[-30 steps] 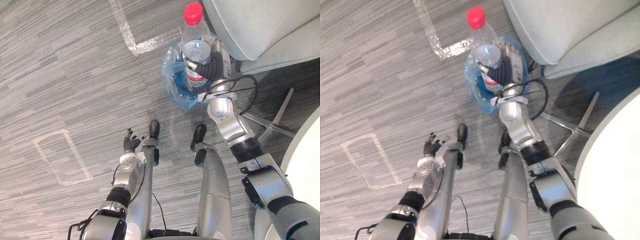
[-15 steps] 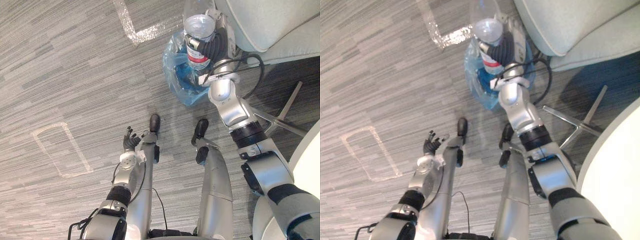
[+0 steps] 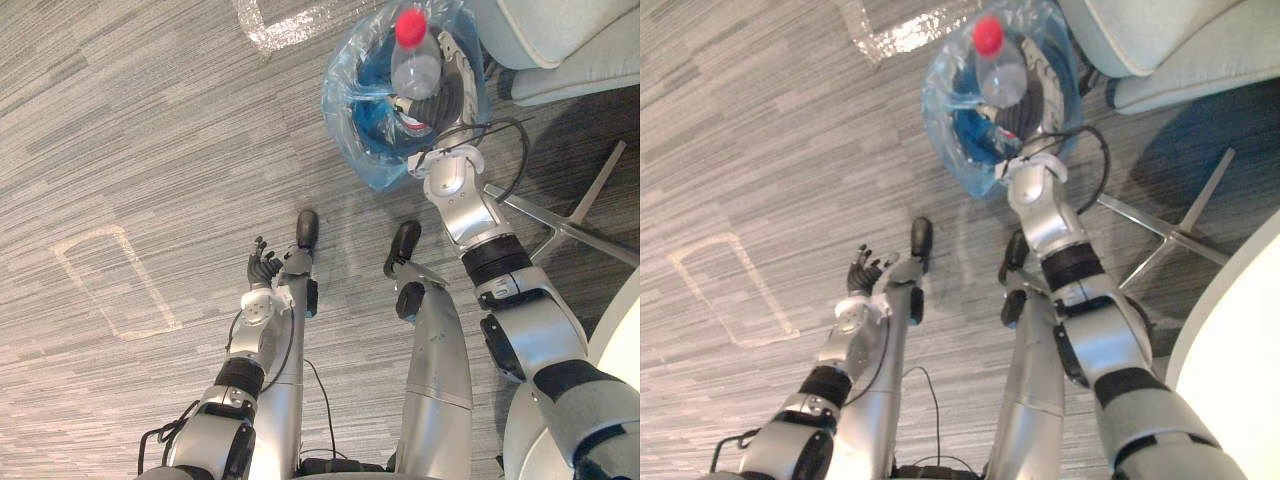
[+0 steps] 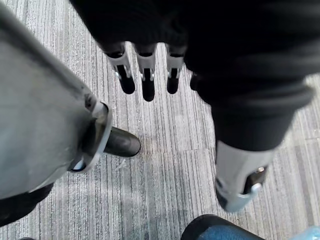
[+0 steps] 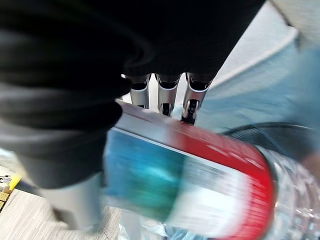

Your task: Gather rubbish on tea table into small bin, then transfer packed bag to large trash can.

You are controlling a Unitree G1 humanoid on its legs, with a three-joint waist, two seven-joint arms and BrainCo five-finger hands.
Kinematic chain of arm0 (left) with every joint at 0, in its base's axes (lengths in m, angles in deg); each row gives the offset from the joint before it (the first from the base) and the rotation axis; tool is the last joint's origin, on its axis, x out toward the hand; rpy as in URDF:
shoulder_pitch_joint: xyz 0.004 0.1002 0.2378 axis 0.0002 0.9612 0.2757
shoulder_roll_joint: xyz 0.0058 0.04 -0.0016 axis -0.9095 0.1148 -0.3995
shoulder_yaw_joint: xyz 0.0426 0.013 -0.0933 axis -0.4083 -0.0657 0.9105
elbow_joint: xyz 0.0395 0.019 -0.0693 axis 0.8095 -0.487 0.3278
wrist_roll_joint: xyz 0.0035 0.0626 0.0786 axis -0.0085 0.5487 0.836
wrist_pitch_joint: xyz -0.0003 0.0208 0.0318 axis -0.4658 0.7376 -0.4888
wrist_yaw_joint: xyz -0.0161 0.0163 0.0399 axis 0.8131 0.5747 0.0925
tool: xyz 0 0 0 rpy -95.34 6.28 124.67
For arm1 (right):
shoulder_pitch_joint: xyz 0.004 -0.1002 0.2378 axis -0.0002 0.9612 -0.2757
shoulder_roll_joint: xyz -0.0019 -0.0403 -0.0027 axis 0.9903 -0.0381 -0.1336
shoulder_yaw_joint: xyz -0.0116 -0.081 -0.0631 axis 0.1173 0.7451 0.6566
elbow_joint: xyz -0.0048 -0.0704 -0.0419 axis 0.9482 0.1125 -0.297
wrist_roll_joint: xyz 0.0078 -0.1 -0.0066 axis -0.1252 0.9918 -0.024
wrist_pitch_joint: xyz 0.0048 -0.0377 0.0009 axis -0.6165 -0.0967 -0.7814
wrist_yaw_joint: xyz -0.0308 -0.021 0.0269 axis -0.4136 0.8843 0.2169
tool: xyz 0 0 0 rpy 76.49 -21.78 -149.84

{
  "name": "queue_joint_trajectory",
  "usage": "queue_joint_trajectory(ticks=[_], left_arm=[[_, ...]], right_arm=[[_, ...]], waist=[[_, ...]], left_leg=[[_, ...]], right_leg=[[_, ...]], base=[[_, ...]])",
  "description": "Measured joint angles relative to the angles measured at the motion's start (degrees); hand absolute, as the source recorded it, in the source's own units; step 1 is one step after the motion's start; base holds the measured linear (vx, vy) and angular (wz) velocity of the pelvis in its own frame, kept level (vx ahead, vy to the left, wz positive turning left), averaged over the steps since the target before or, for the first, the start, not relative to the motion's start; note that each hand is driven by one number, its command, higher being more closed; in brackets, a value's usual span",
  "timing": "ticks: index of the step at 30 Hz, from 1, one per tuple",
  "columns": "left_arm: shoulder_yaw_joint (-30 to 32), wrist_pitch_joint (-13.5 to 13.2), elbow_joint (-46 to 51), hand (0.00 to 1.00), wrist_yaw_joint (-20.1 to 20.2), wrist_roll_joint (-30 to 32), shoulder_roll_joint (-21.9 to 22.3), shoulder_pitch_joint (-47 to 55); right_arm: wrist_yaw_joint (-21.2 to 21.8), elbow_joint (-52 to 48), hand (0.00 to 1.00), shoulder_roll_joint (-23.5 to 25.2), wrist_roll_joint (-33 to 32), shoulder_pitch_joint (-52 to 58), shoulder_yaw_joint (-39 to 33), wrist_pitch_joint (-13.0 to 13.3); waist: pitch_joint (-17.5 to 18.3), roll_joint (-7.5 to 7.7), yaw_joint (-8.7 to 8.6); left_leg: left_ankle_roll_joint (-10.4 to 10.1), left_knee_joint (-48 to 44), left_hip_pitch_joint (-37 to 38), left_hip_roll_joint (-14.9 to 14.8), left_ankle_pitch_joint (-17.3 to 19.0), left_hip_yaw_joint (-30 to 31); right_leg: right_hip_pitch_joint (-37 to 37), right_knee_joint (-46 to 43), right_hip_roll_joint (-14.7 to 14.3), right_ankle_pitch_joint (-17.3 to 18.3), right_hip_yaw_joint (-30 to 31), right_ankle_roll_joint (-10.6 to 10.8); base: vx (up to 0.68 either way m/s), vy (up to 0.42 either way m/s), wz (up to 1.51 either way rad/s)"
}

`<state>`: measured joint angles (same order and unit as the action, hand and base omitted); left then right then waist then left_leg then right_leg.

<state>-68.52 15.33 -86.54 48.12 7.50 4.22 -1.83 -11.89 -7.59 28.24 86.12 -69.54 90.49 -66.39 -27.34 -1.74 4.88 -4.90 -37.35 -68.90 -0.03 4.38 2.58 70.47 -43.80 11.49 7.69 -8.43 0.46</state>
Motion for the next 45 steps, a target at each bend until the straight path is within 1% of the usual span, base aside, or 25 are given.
queue_joint_trajectory(ticks=[8,11,12,15,19,20,22,23,30,35,39,42,43,45], left_arm=[[0.1,0.0,0.0,0.0,0.1,-0.3,-0.4,0.0],[0.1,0.0,-0.1,0.0,0.2,-0.5,-0.7,0.0],[0.0,0.1,-0.2,0.0,0.2,-0.5,-1.0,0.0],[-0.1,0.1,-0.2,0.0,0.3,-0.5,-1.2,0.1],[-0.1,0.0,-0.4,0.0,0.3,-0.5,-1.2,0.1],[-0.1,0.0,-0.4,0.0,0.3,-0.5,-1.2,0.1],[-0.4,-0.3,-0.5,0.0,0.3,-0.5,-1.2,0.1],[-0.6,-0.9,-0.8,0.0,0.4,-0.5,-1.3,0.0],[-1.0,-1.4,-1.4,0.0,0.5,-0.6,-1.2,-0.1],[-1.0,-1.9,-1.3,0.0,0.5,-1.6,-1.2,-0.1],[-0.7,-2.0,-0.8,0.0,0.8,-1.7,-1.1,-1.0],[-0.5,-2.3,-0.2,0.0,1.4,-1.8,-0.7,-1.9],[-0.5,-2.4,-0.1,0.0,1.4,-1.8,-0.6,-2.0],[-0.5,-2.5,0.5,0.0,1.5,-1.8,-0.5,-2.4]], right_arm=[[1.4,-0.9,0.0,0.1,0.1,3.1,0.8,0.3],[2.4,-3.4,0.0,-0.3,1.0,5.5,2.6,0.4],[3.0,-3.4,0.0,-0.3,2.3,5.8,3.4,0.4],[3.7,-3.4,0.0,-0.5,5.7,6.9,5.6,0.4],[4.5,-2.8,0.0,-0.7,9.7,7.1,8.1,0.5],[5.0,-2.6,0.0,-0.7,9.9,7.1,9.1,0.5],[5.6,-1.9,0.0,-0.7,12.2,7.0,10.1,0.5],[5.8,0.0,0.0,-0.6,14.0,6.7,11.2,0.5],[7.5,6.5,0.0,0.2,18.7,6.1,14.9,0.5],[7.9,10.0,0.0,1.5,18.8,4.2,16.1,0.4],[8.3,12.4,0.0,2.1,18.8,2.2,16.0,0.3],[8.9,16.4,0.0,2.3,18.5,0.9,14.6,0.0],[8.9,16.8,1.0,2.3,18.5,0.9,14.1,0.0],[9.1,18.2,1.0,2.2,18.4,0.7,13.0,-0.4]], waist=[[0.0,0.03,-0.34],[0.0,0.08,-0.98],[0.2,0.31,-1.26],[0.4,0.78,-1.33],[0.4,0.81,-1.31],[0.4,0.82,-1.32],[0.4,0.82,-1.22],[0.4,0.82,-1.23],[0.4,0.81,-1.2],[0.4,0.81,-1.07],[0.4,0.83,-1.02],[0.4,0.82,-0.89],[0.4,0.83,-0.88],[0.4,0.82,-0.8]], left_leg=[[-0.1,-0.6,-0.1,-0.6,-0.4,0.0],[-0.1,-0.9,-0.3,-0.8,-0.4,-0.1],[-0.1,-0.9,-0.2,-0.9,-0.4,-0.3],[-0.1,-1.0,-0.2,-1.2,-0.3,-0.6],[0.0,-1.0,-0.1,-1.4,-0.3,-0.8],[0.0,-1.0,0.0,-1.6,-0.3,-0.8],[0.0,-0.9,0.0,-1.9,-0.3,-1.1],[0.1,-0.9,0.0,-2.1,-0.3,-1.3],[0.1,-0.5,0.0,-2.4,-0.3,-1.9],[0.4,0.8,-0.4,-2.4,-0.9,-2.8],[0.4,0.8,-2.2,-2.3,-1.4,-2.1],[0.2,-0.1,-3.9,-1.6,-1.5,-1.3],[0.2,-0.2,-4.2,-1.5,-1.5,-1.2],[0.2,-1.2,-5.3,-1.2,-1.5,-0.8]], right_leg=[[0.0,0.0,-0.5,0.0,0.0,0.0],[0.0,0.1,-0.6,-0.1,0.0,0.0],[0.0,0.1,-0.7,-0.2,0.1,-0.2],[0.0,0.3,-0.9,-0.3,0.1,-0.2],[-0.2,0.6,-1.1,-0.9,0.2,-0.9],[-0.4,0.7,-1.3,-1.1,0.1,-1.0],[-0.4,1.1,-1.6,-1.5,0.2,-0.9],[-0.4,1.1,-1.6,-1.5,0.3,-0.9],[-0.4,1.2,-1.5,-1.5,0.3,-0.8],[0.7,1.0,-0.9,-1.5,0.3,-0.8],[2.3,0.6,-0.8,-1.4,0.0,-0.7],[4.1,-1.3,-0.3,-0.5,-0.2,-0.7],[4.4,-1.6,-0.2,-0.3,-0.1,-0.5],[5.5,-3.1,0.1,0.7,-0.2,0.0]], base=[[-0.05,0.01,-0.04],[-0.05,0.016,-0.03],[-0.05,0.02,-0.07],[-0.03,0.012,-0.04],[-0.02,0.009,-0.03],[-0.04,0.017,-0.09],[-0.03,0.014,-0.1],[-0.02,0.01,-0.05],[-0.03,0.005,0.01],[-0.03,0.003,0.08],[-0.03,0.0,0.09],[-0.04,0.001,0.17],[-0.04,0.001,0.18],[-0.04,0.0,0.14]])
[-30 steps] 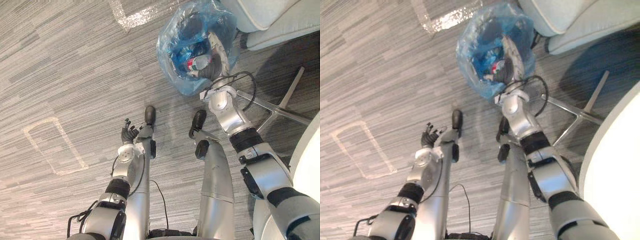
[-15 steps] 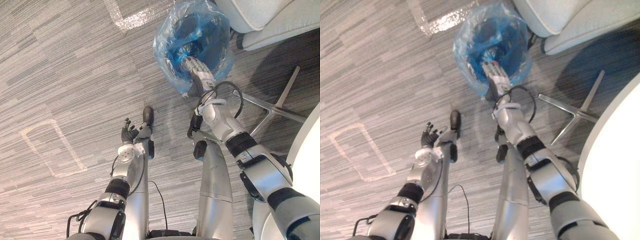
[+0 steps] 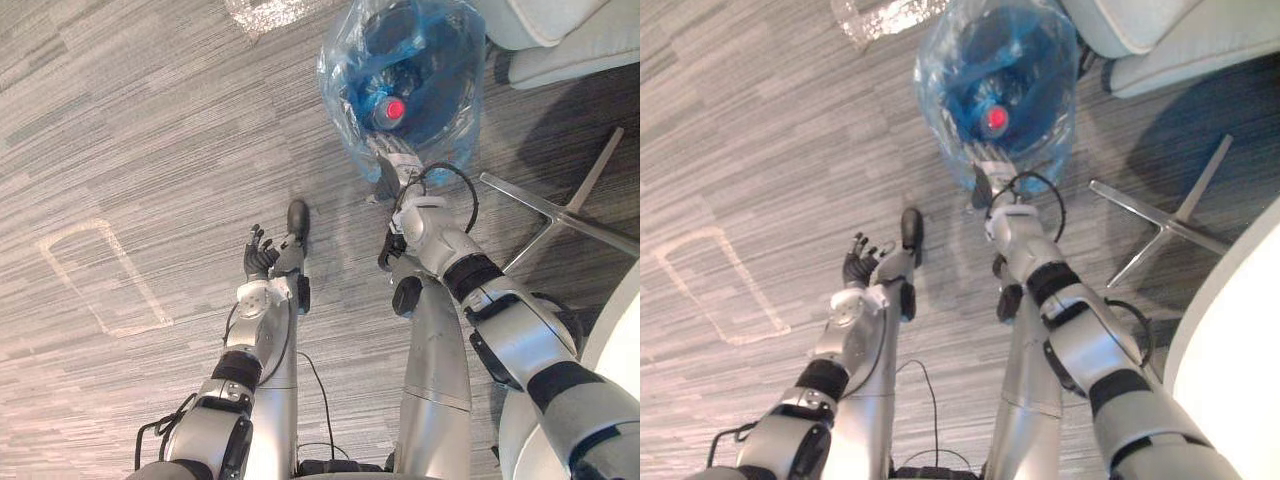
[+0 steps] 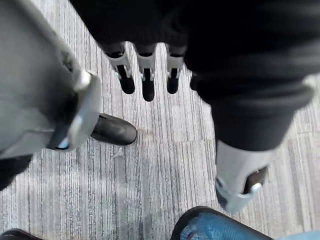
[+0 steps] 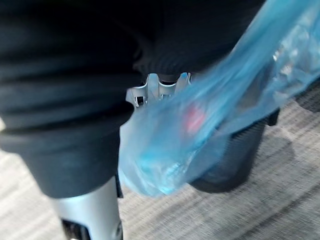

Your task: Gather rubbish on tea table into small bin, then transfer packed bag to large trash can.

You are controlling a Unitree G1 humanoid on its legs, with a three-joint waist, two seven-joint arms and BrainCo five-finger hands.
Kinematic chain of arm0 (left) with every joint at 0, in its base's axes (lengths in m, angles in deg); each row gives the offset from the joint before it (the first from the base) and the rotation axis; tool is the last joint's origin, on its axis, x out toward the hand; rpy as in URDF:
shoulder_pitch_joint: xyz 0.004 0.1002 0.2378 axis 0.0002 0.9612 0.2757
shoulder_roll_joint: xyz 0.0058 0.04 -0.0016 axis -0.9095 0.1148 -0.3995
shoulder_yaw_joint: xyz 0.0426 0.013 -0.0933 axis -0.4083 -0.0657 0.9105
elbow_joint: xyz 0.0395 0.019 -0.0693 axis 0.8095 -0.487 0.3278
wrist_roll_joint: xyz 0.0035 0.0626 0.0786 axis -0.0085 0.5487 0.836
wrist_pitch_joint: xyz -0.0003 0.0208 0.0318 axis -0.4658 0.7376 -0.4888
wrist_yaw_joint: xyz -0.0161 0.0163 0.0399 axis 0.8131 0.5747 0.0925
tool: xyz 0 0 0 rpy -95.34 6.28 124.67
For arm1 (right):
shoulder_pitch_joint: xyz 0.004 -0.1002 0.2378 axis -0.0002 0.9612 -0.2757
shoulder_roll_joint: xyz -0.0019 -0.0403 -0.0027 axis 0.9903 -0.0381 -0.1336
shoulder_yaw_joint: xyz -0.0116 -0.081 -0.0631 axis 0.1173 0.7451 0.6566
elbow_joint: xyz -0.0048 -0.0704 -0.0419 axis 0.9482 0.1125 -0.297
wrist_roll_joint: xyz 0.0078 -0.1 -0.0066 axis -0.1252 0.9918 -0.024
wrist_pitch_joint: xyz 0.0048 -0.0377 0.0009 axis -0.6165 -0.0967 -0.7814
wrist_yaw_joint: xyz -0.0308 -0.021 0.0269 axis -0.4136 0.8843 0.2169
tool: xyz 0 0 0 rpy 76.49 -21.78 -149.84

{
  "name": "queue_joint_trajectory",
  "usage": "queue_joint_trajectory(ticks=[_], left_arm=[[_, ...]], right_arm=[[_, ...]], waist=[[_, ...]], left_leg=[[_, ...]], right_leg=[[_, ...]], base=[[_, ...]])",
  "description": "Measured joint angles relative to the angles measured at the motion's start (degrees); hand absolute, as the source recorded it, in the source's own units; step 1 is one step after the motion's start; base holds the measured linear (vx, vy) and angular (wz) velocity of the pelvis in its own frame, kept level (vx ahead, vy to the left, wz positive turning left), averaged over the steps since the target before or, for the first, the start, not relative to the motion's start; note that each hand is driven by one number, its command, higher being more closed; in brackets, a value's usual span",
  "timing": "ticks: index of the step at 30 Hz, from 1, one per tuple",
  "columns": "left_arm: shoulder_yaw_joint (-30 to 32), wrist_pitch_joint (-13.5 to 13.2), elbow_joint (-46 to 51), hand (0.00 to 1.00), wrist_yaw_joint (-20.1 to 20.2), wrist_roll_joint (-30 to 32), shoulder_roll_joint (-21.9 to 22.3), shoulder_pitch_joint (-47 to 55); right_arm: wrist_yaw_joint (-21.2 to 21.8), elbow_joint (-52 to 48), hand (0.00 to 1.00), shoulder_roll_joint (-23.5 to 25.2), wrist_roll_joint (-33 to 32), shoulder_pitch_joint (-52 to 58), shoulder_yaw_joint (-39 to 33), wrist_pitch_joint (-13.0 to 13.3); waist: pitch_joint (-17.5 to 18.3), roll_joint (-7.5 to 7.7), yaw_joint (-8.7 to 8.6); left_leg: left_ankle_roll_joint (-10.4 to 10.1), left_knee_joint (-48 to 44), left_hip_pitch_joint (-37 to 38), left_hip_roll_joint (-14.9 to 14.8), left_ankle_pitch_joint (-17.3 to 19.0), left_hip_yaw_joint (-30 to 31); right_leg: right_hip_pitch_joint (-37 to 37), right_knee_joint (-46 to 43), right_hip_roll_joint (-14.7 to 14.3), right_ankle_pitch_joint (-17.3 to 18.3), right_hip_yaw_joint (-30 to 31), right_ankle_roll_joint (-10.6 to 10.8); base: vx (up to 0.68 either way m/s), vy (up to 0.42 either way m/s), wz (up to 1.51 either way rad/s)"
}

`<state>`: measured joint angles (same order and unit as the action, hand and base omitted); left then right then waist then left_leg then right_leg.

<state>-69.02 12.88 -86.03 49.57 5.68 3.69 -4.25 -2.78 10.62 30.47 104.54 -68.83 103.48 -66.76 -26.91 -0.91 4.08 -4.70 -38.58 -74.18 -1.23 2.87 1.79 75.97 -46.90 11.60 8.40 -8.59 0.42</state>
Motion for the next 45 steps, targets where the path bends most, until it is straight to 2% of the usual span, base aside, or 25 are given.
queue_joint_trajectory(ticks=[6,18,29,32,33,36,37,38,40,41,42,43,45], left_arm=[[0.5,-0.8,1.5,0.0,0.1,-1.0,0.0,-1.2],[1.4,-0.6,2.0,0.0,0.2,-2.0,-0.1,-1.2],[3.0,0.9,1.4,0.0,0.2,-2.0,-0.1,1.8],[2.9,1.7,0.1,0.0,0.3,-1.9,-0.5,3.6],[2.9,2.0,-0.8,0.0,1.6,-1.3,-0.4,9.5],[2.9,3.0,-0.9,0.0,1.8,-0.7,-0.5,12.3],[2.9,3.0,-0.9,0.0,1.8,-0.5,-0.8,13.6],[3.0,3.0,-0.8,0.0,1.9,-0.3,-0.8,13.9],[3.0,4.1,-3.9,0.0,2.8,0.7,-0.9,14.9],[3.0,4.1,-4.0,0.0,2.9,0.8,-0.9,15.0],[3.0,4.5,-4.7,0.0,3.1,1.7,-0.8,16.6],[2.9,4.4,-4.6,0.0,4.0,3.0,-0.3,19.6],[2.9,4.8,-5.5,0.0,4.1,4.0,-0.3,21.7]], right_arm=[[0.4,0.3,1.0,-0.2,-3.2,-1.3,-1.9,-0.2],[0.5,-1.8,1.0,-0.1,-8.9,0.2,-3.3,-0.3],[0.3,-11.2,1.0,1.5,-11.3,5.8,-5.0,-0.6],[0.3,-14.2,1.0,3.1,-12.3,8.6,-5.5,-0.9],[0.1,-24.1,1.0,4.6,-15.3,16.1,-6.0,-0.9],[0.1,-25.9,1.0,5.1,-15.8,19.3,-6.1,-0.8],[0.2,-27.0,1.0,5.6,-15.8,20.5,-6.1,-0.9],[0.2,-29.0,1.0,5.5,-15.8,21.6,-6.2,-0.9],[1.0,-32.8,1.0,6.5,-15.9,26.4,-6.8,-0.9],[1.0,-32.8,1.0,6.6,-15.9,26.6,-6.8,-0.9],[1.7,-33.1,1.0,6.8,-16.1,29.9,-6.8,-1.0],[2.5,-36.4,1.0,6.9,-16.4,35.9,-6.3,-0.9],[3.0,-41.4,1.0,6.8,-18.0,39.8,-6.1,-0.1]], waist=[[0.0,0.0,0.15],[0.0,0.0,0.49],[0.0,0.01,0.25],[0.0,0.07,0.14],[0.5,1.01,-0.04],[1.0,1.73,-0.11],[2.6,2.81,-0.06],[2.7,2.99,-0.02],[2.6,3.03,-0.13],[2.6,3.03,-0.13],[2.7,3.12,-0.05],[4.9,3.71,0.42],[7.9,4.18,0.33]], left_leg=[[0.1,-3.1,-3.3,0.5,0.4,0.8],[-0.3,-4.7,-3.6,-0.1,0.4,1.1],[0.0,-3.6,1.9,-1.5,0.4,0.8],[0.0,-2.2,5.8,-2.1,0.5,0.4],[0.2,2.1,15.7,-3.0,0.7,-0.6],[0.2,4.5,20.8,-3.0,0.7,-1.1],[0.1,5.2,21.3,-3.0,0.7,-1.4],[0.1,5.4,21.7,-3.0,0.6,-1.3],[-0.4,6.9,28.2,-3.5,0.8,-0.6],[-0.4,7.0,28.7,-3.6,0.8,-0.6],[-0.3,8.4,33.9,-3.7,1.0,-0.7],[-0.1,10.9,39.2,-3.7,1.5,-1.4],[-0.1,13.0,41.9,-4.0,1.7,-1.9]], right_leg=[[3.1,-3.6,0.7,1.5,-0.4,-0.5],[2.8,-4.0,0.1,1.3,-0.7,-0.7],[-3.1,-1.6,-1.0,0.6,-1.0,0.1],[-7.3,0.7,-1.8,-0.1,-1.3,-0.2],[-17.4,6.0,-2.7,-0.9,-1.6,-0.2],[-22.2,8.1,-2.7,-1.0,-1.8,-0.1],[-22.3,8.4,-2.7,-1.1,-1.6,-0.3],[-22.7,8.6,-2.7,-1.2,-1.7,-0.3],[-30.3,11.6,-3.5,-1.1,-3.0,-0.3],[-30.8,11.8,-3.5,-1.1,-3.0,-0.4],[-36.3,13.4,-3.8,-1.5,-3.4,-1.0],[-41.3,15.5,-3.9,-0.9,-3.3,-0.6],[-43.9,18.1,-4.4,-0.7,-3.2,-0.1]], base=[[-0.04,0.0,0.1],[-0.04,0.009,-0.03],[-0.04,0.002,-0.08],[-0.03,-0.016,-0.18],[0.03,-0.048,-0.25],[0.05,-0.034,-0.11],[0.05,-0.015,-0.03],[0.09,-0.02,0.0],[0.12,-0.032,0.02],[0.09,-0.034,0.0],[0.08,-0.037,0.0],[0.13,-0.049,-0.07],[0.15,-0.039,-0.13]])
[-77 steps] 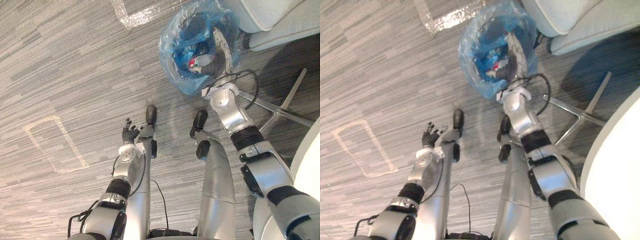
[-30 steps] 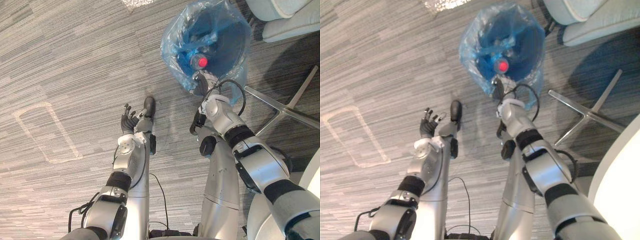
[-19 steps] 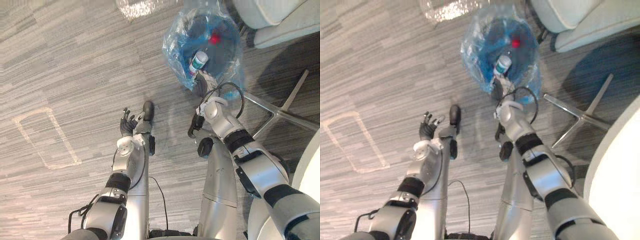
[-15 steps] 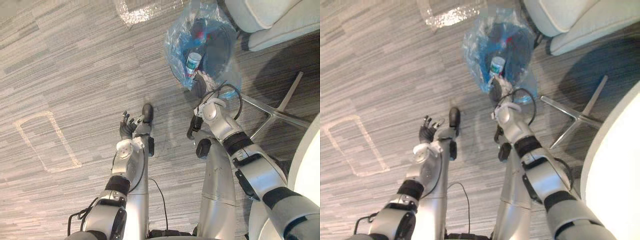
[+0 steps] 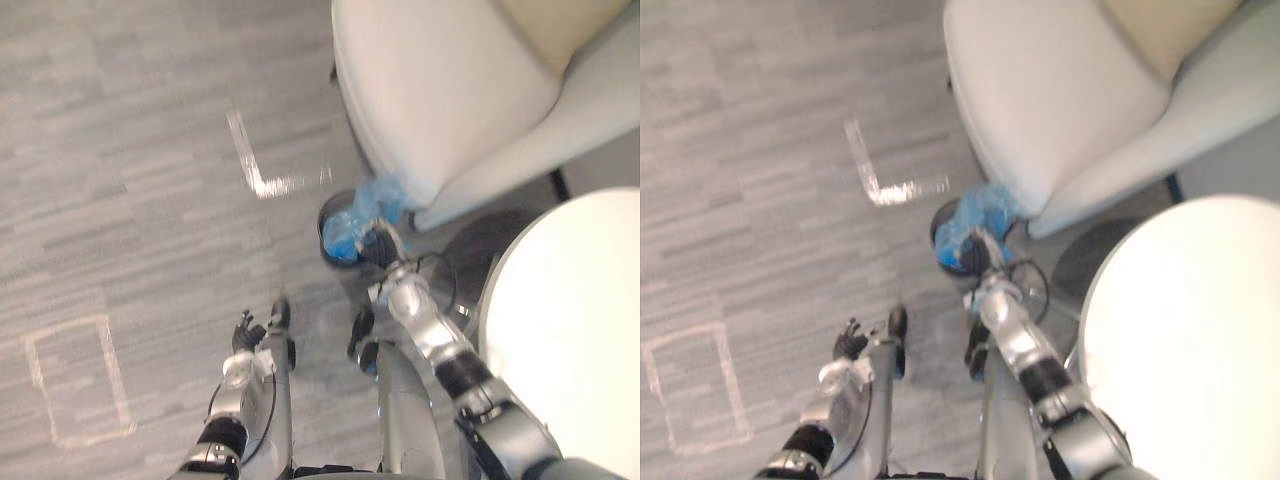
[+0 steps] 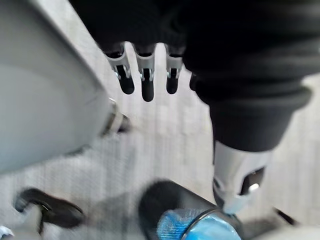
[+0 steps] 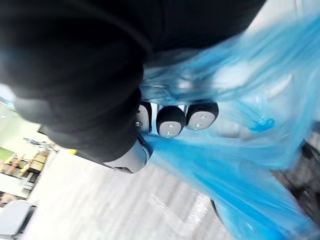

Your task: Gather rubbish on tea table into small bin, then transfer packed bag to large trash can.

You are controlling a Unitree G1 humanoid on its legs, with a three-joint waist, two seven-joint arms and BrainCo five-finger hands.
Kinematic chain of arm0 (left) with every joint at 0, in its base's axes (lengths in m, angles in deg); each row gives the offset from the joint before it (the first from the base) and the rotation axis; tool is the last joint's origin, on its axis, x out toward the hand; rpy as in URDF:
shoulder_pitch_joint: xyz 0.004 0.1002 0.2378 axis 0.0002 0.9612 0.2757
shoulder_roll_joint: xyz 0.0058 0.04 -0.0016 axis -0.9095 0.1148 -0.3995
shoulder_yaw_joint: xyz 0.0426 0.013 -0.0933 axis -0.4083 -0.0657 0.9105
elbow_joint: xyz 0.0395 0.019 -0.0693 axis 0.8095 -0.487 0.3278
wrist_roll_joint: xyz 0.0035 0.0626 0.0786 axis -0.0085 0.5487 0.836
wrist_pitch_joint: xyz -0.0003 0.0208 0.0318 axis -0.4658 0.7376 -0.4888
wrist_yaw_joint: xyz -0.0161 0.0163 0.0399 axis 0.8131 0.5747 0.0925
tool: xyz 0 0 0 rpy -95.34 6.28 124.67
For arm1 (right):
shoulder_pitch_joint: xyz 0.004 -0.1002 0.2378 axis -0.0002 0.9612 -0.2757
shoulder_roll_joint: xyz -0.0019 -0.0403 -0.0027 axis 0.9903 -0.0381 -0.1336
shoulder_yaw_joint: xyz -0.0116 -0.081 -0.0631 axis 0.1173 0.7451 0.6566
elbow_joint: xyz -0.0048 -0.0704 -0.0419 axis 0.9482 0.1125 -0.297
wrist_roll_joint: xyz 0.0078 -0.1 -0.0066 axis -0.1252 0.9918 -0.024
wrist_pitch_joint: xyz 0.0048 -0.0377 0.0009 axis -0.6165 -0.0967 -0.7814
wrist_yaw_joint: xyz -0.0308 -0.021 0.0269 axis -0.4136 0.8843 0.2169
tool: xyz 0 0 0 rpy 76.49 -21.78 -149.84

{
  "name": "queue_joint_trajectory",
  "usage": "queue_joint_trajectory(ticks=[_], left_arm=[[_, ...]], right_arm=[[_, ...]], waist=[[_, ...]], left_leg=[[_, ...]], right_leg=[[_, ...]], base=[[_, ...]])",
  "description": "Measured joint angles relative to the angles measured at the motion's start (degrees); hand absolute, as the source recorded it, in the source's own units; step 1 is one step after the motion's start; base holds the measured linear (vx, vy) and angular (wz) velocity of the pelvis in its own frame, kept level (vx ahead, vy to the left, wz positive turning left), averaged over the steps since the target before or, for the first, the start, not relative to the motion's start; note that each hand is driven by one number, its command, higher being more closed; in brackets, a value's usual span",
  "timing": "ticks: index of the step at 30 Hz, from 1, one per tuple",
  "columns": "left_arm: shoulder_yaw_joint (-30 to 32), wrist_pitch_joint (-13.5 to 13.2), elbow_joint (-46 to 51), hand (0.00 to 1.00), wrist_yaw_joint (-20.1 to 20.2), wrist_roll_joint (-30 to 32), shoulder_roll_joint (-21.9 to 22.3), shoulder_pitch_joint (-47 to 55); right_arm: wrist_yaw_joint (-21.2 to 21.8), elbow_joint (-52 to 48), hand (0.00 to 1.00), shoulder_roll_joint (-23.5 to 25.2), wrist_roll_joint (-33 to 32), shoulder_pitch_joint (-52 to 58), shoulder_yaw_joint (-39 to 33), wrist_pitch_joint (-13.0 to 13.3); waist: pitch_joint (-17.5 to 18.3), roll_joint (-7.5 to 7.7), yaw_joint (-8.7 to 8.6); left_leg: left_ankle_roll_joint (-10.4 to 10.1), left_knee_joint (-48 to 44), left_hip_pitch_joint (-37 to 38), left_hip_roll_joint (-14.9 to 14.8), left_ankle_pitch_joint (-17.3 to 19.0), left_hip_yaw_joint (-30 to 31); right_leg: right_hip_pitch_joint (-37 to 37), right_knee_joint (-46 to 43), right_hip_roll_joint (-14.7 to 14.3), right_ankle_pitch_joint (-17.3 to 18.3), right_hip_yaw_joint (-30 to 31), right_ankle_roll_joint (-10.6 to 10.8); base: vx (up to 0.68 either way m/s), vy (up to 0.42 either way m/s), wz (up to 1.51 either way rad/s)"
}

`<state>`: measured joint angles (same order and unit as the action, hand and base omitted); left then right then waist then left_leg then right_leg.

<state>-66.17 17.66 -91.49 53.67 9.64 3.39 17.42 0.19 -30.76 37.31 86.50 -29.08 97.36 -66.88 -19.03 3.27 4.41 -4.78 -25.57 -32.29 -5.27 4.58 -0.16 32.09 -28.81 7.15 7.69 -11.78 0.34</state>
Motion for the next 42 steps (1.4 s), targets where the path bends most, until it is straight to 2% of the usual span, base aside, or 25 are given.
queue_joint_trajectory(ticks=[3,8,12,17,21,28,33,35,42], left_arm=[[-0.4,0.9,-2.6,0.0,0.3,1.4,-0.5,1.4],[-1.2,1.9,-6.8,0.0,1.3,3.1,-1.2,2.7],[-1.2,2.2,-7.5,0.0,2.2,3.2,-2.7,3.5],[-3.6,2.9,-6.5,0.0,2.2,4.4,-3.7,4.0],[-6.4,2.8,1.2,0.0,2.2,5.4,-4.4,5.3],[-10.9,2.5,20.2,0.0,2.3,5.4,-6.7,8.8],[-12.6,0.3,33.4,0.0,3.7,6.1,-10.5,10.1],[-13.5,0.2,35.3,0.0,3.7,6.8,-11.5,10.0],[-16.8,0.2,42.0,0.0,3.4,15.7,-14.4,8.6]], right_arm=[[0.9,-2.8,1.0,0.6,-0.4,1.7,-0.1,2.1],[2.6,-2.1,1.0,1.8,-2.3,4.8,-2.6,2.2],[3.9,0.3,1.0,1.7,-4.4,5.0,-5.7,2.7],[5.4,0.9,1.0,1.0,-5.1,6.1,-6.4,2.9],[6.6,0.0,1.0,-0.1,-6.7,6.4,-6.6,3.0],[9.2,-9.1,1.0,-3.2,-11.9,9.4,-6.6,4.2],[12.3,-14.1,1.0,-6.0,-18.7,11.3,-6.6,6.0],[13.3,-14.4,1.0,-6.9,-20.8,11.3,-6.2,6.1],[16.2,-16.4,1.0,-9.8,-30.4,9.8,-2.9,6.2]], waist=[[1.7,0.82,-0.7],[4.7,0.75,-0.9],[5.8,0.21,-1.27],[8.1,-0.72,-1.54],[9.3,-1.49,-1.66],[11.0,-1.58,-1.68],[12.8,-1.63,-2.34],[13.6,-1.73,-2.39],[14.7,-1.79,-2.4]], left_leg=[[-0.2,4.6,5.0,0.0,-0.8,-0.4],[-0.5,9.6,10.5,0.1,-2.5,0.1],[-0.5,12.2,14.6,0.0,-2.7,-0.2],[0.2,16.8,18.2,0.9,-4.5,-0.9],[0.8,19.9,20.7,2.0,-5.8,-0.9],[1.3,23.6,23.9,2.7,-6.9,-1.3],[1.4,24.8,26.2,2.8,-7.0,-1.7],[1.4,25.1,26.5,2.8,-7.0,-1.8],[1.4,26.3,28.3,2.9,-7.1,-2.8]], right_leg=[[-4.4,3.8,-0.3,-0.9,-0.2,0.5],[-10.1,9.7,-1.3,-3.3,-0.4,0.0],[-16.1,16.6,-2.4,-6.1,-0.3,0.8],[-20.3,23.1,-2.3,-9.2,0.2,1.6],[-23.0,26.6,-2.0,-11.0,0.4,2.3],[-24.8,28.3,-1.6,-11.6,1.2,2.5],[-27.3,30.3,-1.7,-12.2,1.6,2.7],[-27.4,30.6,-1.7,-12.3,1.7,2.7],[-28.6,31.5,-1.9,-12.8,2.7,2.7]], base=[[0.1,-0.016,-0.04],[0.13,-0.004,-0.02],[0.1,0.043,-0.08],[0.05,0.053,-0.01],[0.0,0.051,0.01],[-0.01,0.029,-0.04],[0.03,0.01,-0.05],[0.02,0.001,-0.04],[0.01,0.002,-0.07]])
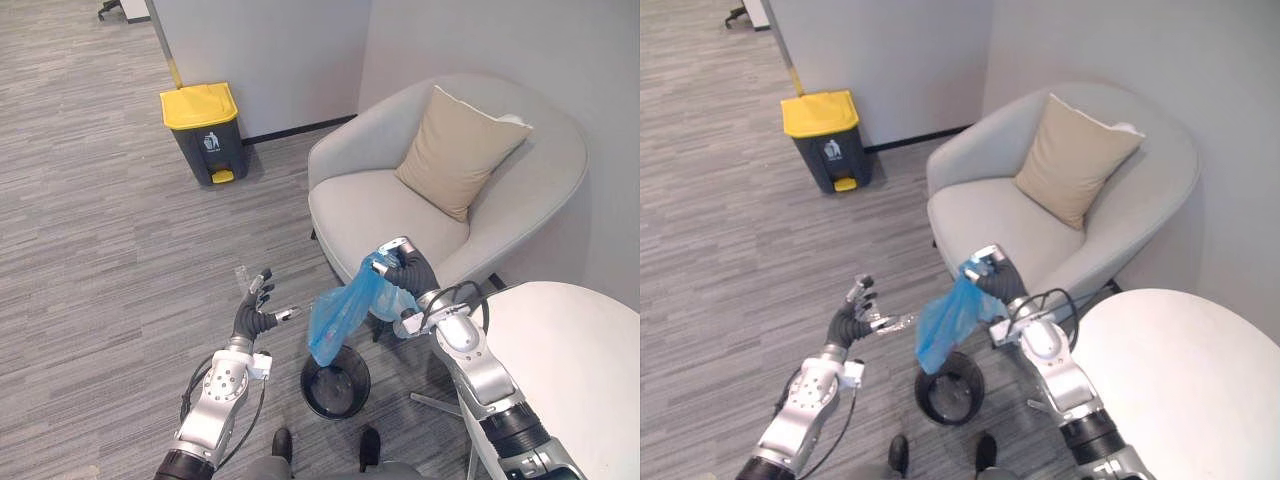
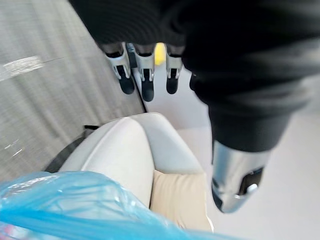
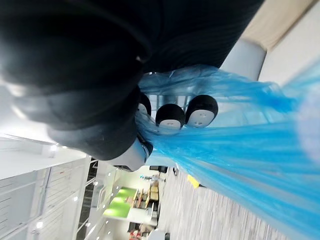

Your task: Gather rubbish on tea table into small bin, then transfer packed bag to large trash can.

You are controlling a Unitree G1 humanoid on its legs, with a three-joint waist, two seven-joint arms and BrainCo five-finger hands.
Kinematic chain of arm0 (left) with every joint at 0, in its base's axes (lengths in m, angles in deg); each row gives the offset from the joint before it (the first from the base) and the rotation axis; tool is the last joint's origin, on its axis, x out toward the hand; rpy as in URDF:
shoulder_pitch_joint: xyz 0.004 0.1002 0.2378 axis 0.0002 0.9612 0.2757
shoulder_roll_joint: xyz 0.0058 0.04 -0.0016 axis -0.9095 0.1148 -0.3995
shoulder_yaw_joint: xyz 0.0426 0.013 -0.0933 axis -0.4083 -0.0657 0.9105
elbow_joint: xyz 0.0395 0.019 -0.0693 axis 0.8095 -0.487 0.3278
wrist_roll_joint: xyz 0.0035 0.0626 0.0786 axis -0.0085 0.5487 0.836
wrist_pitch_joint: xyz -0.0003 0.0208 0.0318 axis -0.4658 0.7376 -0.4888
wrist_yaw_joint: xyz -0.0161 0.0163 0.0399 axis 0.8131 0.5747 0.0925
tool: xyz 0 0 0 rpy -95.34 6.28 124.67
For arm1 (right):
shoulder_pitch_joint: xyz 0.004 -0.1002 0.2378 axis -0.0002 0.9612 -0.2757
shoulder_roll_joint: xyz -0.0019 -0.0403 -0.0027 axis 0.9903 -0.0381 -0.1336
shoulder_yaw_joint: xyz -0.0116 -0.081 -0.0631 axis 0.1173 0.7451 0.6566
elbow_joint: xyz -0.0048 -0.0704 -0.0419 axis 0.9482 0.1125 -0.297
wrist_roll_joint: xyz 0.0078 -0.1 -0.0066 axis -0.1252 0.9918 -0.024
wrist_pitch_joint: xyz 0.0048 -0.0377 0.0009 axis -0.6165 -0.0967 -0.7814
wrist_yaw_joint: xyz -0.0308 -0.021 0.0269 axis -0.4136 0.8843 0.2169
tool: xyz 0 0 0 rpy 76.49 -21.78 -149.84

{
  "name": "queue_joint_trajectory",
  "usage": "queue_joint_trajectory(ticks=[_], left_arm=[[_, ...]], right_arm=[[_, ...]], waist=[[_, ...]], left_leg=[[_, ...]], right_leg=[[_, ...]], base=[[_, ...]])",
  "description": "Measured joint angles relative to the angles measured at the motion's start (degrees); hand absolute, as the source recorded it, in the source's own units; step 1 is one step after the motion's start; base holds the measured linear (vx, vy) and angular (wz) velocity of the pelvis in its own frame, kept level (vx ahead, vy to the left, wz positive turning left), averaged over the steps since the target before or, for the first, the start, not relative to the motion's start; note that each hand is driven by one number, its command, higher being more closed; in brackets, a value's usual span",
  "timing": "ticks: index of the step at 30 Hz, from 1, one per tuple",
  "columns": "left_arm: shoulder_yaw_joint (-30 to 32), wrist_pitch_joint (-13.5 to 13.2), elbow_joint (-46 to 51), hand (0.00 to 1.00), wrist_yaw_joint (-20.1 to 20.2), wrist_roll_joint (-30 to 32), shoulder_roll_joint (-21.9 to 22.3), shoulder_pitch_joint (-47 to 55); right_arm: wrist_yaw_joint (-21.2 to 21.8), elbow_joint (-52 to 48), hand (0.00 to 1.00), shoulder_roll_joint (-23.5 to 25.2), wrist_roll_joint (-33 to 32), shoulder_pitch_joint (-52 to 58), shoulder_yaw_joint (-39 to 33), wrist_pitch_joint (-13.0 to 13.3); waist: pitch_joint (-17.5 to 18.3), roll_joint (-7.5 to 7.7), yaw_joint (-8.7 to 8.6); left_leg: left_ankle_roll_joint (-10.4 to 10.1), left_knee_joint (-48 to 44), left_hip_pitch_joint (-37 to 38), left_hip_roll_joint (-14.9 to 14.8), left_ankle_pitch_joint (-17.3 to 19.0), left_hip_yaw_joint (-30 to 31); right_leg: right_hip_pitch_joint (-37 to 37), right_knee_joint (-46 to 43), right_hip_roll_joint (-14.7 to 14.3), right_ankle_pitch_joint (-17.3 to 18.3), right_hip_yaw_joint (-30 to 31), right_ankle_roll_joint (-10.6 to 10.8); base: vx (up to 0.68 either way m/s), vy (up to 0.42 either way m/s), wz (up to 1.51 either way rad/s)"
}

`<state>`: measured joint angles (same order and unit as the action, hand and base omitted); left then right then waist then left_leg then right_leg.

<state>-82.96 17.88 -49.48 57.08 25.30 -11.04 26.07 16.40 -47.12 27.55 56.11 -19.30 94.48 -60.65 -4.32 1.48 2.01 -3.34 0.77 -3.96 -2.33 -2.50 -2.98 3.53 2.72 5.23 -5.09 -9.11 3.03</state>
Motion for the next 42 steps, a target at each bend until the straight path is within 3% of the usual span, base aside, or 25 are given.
queue_joint_trajectory(ticks=[10,16,22,34,39,40,42], left_arm=[[-7.2,0.1,1.2,0.0,-0.4,7.8,-1.4,-6.4],[-10.3,0.3,-1.3,0.0,-1.3,13.4,-0.7,-8.3],[-10.7,2.0,-7.7,0.0,-1.5,17.7,3.1,-8.7],[-10.2,2.9,-10.9,0.0,-2.6,17.9,6.1,-8.5],[-9.6,3.0,-12.7,0.0,-5.2,18.4,6.9,-8.6],[-9.4,3.1,-12.8,1.0,-5.4,18.5,7.0,-8.6],[-8.5,3.2,-13.8,1.0,-7.0,18.9,7.0,-8.8]], right_arm=[[0.3,0.1,1.0,0.1,-5.6,-6.1,7.4,-0.1],[0.3,0.6,1.0,2.8,-7.7,-6.8,8.7,-0.5],[0.3,0.7,1.0,6.8,-9.4,-8.5,11.6,-0.8],[0.2,0.6,1.0,10.7,-17.3,-10.7,15.1,-1.5],[0.2,0.5,1.0,12.5,-20.1,-11.9,17.4,-1.6],[0.2,0.4,1.0,12.6,-20.2,-12.0,17.5,-1.6],[0.1,0.4,1.0,13.3,-22.3,-12.8,18.7,-1.7]], waist=[[0.8,0.14,-0.31],[1.1,0.34,-0.64],[1.6,1.12,-1.12],[2.3,2.12,-1.04],[2.5,2.51,-1.07],[2.5,2.54,-1.08],[2.6,2.59,-1.33]], left_leg=[[0.0,0.2,0.8,-0.1,0.0,-1.0],[0.0,0.2,1.1,-0.1,0.0,-1.1],[0.0,0.2,1.2,-0.1,0.0,-1.1],[-0.1,0.7,2.1,-0.3,0.0,-1.3],[-0.1,0.7,2.1,-0.3,0.0,-1.3],[-0.1,0.7,2.1,-0.3,0.0,-1.3],[-0.2,0.7,2.1,-0.3,0.1,-1.3]], right_leg=[[-0.7,1.0,-0.1,-0.6,1.2,-0.1],[-1.1,1.6,-0.2,-1.0,1.3,-0.1],[-1.2,1.6,-0.2,-1.0,1.4,-0.1],[-1.6,1.5,-0.3,-1.0,1.8,-0.1],[-1.7,1.5,-0.4,-1.0,1.8,-0.1],[-1.7,1.5,-0.4,-1.0,1.8,-0.1],[-1.7,1.5,-0.5,-1.0,1.8,-0.1]], base=[[-0.01,0.001,-0.06],[0.0,0.0,0.0],[0.0,0.0,0.0],[0.0,0.0,0.0],[0.0,0.0,0.0],[0.0,0.0,0.0],[0.0,0.0,0.0]])
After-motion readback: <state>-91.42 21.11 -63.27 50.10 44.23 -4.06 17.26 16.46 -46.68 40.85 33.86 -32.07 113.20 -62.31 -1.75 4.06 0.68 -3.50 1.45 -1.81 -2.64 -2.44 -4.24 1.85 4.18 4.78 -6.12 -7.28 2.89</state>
